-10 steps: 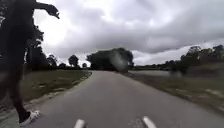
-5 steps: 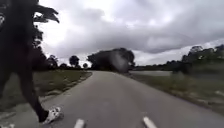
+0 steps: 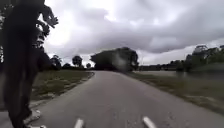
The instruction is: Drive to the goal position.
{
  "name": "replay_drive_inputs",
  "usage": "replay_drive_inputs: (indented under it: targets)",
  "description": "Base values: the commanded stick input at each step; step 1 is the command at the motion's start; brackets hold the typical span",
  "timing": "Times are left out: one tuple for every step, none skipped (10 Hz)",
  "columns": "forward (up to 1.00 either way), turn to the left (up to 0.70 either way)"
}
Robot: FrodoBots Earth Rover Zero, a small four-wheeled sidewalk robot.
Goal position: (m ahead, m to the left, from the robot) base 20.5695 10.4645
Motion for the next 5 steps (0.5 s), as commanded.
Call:
replay_drive_inputs:
  targets:
    - [0.7,0.0]
    - [0.7,0.0]
    - [0.7,0.0]
    - [0.7,0.0]
    - [0.7,0.0]
